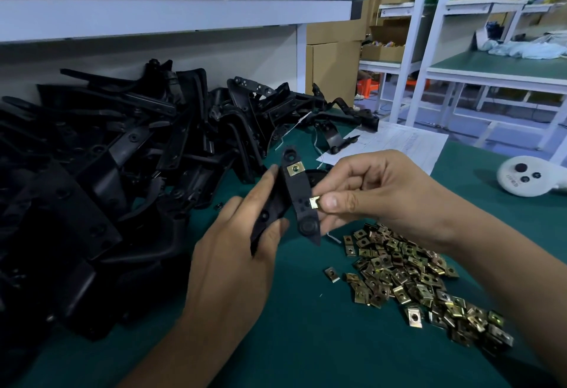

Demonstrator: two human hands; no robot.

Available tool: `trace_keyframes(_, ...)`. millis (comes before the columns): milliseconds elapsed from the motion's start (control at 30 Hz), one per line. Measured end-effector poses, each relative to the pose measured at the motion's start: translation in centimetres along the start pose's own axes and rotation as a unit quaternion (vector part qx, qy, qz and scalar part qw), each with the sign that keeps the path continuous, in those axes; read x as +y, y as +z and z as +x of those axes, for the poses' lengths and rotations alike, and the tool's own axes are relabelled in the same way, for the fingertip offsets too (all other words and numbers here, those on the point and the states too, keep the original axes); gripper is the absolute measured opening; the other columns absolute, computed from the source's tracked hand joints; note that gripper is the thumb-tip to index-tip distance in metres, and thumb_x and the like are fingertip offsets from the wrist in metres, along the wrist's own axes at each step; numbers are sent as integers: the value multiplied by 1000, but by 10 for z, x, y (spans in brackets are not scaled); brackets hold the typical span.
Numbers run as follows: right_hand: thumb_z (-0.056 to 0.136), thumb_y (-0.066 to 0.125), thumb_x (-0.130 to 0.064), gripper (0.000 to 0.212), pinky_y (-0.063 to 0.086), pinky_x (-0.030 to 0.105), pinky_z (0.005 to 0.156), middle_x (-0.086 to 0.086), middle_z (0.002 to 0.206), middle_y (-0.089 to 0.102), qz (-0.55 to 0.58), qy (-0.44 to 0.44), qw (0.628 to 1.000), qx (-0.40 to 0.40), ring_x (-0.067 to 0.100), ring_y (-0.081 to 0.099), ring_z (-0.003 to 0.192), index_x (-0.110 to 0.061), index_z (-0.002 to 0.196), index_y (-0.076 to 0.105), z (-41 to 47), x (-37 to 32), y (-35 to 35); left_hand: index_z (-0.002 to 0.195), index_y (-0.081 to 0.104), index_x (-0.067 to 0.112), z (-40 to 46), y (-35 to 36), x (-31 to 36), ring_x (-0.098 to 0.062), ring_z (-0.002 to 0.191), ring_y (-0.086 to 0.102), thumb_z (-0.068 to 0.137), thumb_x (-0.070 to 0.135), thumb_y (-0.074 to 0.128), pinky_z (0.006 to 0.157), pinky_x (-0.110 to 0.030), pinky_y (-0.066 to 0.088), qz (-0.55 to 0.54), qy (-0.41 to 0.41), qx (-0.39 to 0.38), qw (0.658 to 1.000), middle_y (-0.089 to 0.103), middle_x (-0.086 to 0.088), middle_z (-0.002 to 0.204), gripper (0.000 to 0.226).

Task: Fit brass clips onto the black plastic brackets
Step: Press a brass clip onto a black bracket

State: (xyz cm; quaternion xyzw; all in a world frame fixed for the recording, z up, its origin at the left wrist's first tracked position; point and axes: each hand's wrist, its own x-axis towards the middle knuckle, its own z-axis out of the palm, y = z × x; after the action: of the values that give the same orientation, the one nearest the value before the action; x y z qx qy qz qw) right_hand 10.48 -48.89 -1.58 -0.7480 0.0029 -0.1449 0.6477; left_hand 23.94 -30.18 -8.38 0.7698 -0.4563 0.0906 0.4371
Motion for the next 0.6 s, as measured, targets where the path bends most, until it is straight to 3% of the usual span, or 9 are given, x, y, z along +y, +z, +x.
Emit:
trace_keyframes(67, 83, 79, -7, 18, 64, 38, 77, 23, 92, 78, 43, 22, 997, -54, 32, 78, 81, -1, 100, 73, -2, -2, -2, 153, 29, 63, 0, -2, 2, 4, 109, 59, 98, 20, 66, 84, -12, 49, -25, 25, -30, 999, 59, 26, 116, 79)
trace_keyframes(133, 77, 85, -12, 47, 63, 41, 79, 25, 95, 77, 91, 61, 986, -125, 33, 78, 83, 12, 111, 63, -3, -3, -1, 154, 29, 61, -2, -3, 7, -5, 101, 62, 95, 9, 66, 78, -18, 52, -25, 55, -59, 996, 59, 20, 109, 87)
trace_keyframes(200, 75, 86, -14, 72, 62, 43, 83, 28, 100, 75, 118, 80, 976, -167, 33, 78, 88, 23, 123, 47, -3, -1, 2, 155, 28, 60, -2, -3, 8, -7, 93, 62, 96, 17, 64, 71, -19, 51, -25, 76, -59, 995, 56, 18, 103, 82)
trace_keyframes(233, 76, 86, -14, 75, 62, 45, 84, 28, 100, 75, 128, 79, 974, -171, 33, 78, 89, 24, 125, 43, -3, -1, 4, 155, 28, 59, -1, -3, 7, -8, 92, 61, 96, 24, 60, 69, -20, 51, -28, 80, -47, 995, 56, 19, 103, 76)
trace_keyframes(300, 78, 83, -12, 72, 62, 49, 85, 32, 100, 73, 144, 75, 974, -155, 35, 77, 89, 22, 125, 41, -1, 1, 6, 156, 29, 57, 0, -3, 3, -8, 90, 61, 96, 28, 57, 68, -21, 50, -39, 74, -28, 996, 55, 19, 103, 73)
trace_keyframes(367, 80, 79, -10, 68, 62, 48, 85, 38, 104, 70, 127, 73, 979, -141, 35, 77, 89, 19, 128, 41, 0, 1, 9, 157, 31, 54, -2, -2, 3, -8, 85, 59, 96, 17, 59, 64, -17, 47, -21, 77, -35, 996, 52, 20, 99, 77)
trace_keyframes(433, 82, 76, -11, 61, 62, 46, 83, 33, 99, 73, 86, 63, 987, -121, 35, 77, 86, 17, 126, 44, 1, 4, 13, 157, 33, 51, -3, -3, 5, -9, 82, 57, 95, 17, 56, 62, -17, 46, 8, 84, -38, 996, 49, 19, 96, 74)
trace_keyframes(600, 90, 72, -27, 21, 63, 38, 60, 13, 83, 77, -18, 10, 999, -30, 34, 76, 70, -9, 92, 62, 6, 9, 22, 159, 31, 47, -2, -6, 2, -13, 84, 58, 97, 39, 42, 65, -35, 51, -6, 68, 2, 998, 50, 12, 95, 64)
